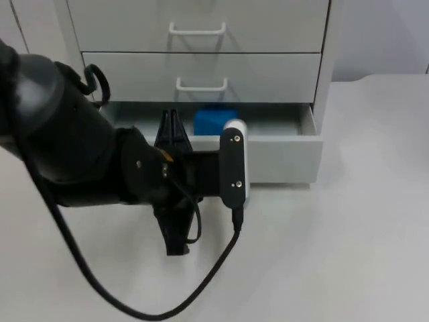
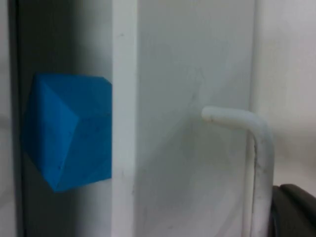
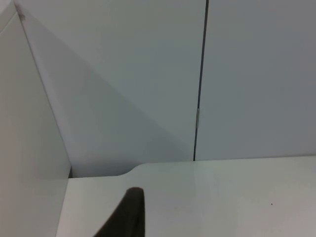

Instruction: Open the drawer with the left hand, place the block into the drawer with the right hand, then close the drawer with the left hand.

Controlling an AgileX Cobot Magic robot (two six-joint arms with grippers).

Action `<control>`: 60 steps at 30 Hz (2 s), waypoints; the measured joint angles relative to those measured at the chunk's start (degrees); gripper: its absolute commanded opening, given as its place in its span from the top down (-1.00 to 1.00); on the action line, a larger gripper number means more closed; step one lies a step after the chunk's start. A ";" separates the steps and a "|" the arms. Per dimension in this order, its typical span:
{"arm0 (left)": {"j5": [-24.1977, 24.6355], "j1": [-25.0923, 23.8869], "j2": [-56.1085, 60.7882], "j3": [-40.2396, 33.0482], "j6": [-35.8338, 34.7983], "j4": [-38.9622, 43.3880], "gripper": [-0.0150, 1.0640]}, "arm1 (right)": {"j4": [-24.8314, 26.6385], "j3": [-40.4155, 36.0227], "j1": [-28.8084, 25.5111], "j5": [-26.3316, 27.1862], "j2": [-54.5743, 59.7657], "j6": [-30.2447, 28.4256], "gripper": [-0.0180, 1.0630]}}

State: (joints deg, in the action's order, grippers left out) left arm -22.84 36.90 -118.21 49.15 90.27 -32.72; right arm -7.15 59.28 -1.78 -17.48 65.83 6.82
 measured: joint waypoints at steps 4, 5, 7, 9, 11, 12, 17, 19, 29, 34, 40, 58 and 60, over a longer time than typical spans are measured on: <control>-0.70 -0.61 -1.36 2.41 0.00 -0.86 0.98 | 0.00 0.00 0.00 0.00 0.00 0.00 -0.93; -0.70 -0.88 -1.63 3.14 0.00 -0.86 0.98 | 0.00 0.00 0.00 0.00 0.00 0.00 -0.93; -0.81 -1.38 -2.49 4.73 0.00 -0.86 0.98 | 0.00 0.00 0.00 0.00 0.00 -0.12 -0.93; -0.79 -1.79 -2.86 5.36 0.00 -0.86 0.98 | 0.00 0.00 0.00 0.00 0.00 -0.12 -0.93; -0.92 -2.24 -3.58 6.86 0.00 -0.86 0.98 | 0.00 0.00 0.00 0.11 0.00 -0.12 -0.93; -1.04 -2.41 -3.81 7.21 0.00 -0.86 0.98 | 0.00 0.00 0.00 0.11 0.00 -0.12 -0.93; -1.17 -3.21 -5.10 9.39 0.00 -0.86 0.98 | 0.00 0.00 0.00 0.21 0.00 -0.12 -0.93; -2.27 -3.56 -5.89 10.19 0.00 -0.86 0.98 | 0.00 0.00 0.00 0.21 0.00 -0.12 -0.93; -6.26 -3.92 -7.52 11.35 -0.38 -2.83 0.98 | 0.00 0.00 0.00 0.21 0.00 -0.12 -0.93; -6.39 -4.05 -8.50 12.35 -0.88 -3.36 0.98 | 0.00 0.00 0.00 0.21 0.00 -0.12 -0.93; -6.01 -4.05 -8.89 12.86 -1.00 -4.47 0.98 | 0.00 0.00 0.00 0.21 0.00 -0.12 -0.93; -8.48 -1.14 6.28 -3.29 1.15 -10.20 0.98 | 0.00 0.00 0.00 0.41 0.00 -0.12 -0.93; -8.48 -0.63 7.76 -4.49 1.83 -10.81 0.98 | 0.00 0.00 0.00 0.41 0.00 -0.12 -0.93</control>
State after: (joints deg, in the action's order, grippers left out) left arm -31.32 36.27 -110.45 44.66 92.11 -43.53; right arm -7.15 59.28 -1.78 -17.07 65.83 6.71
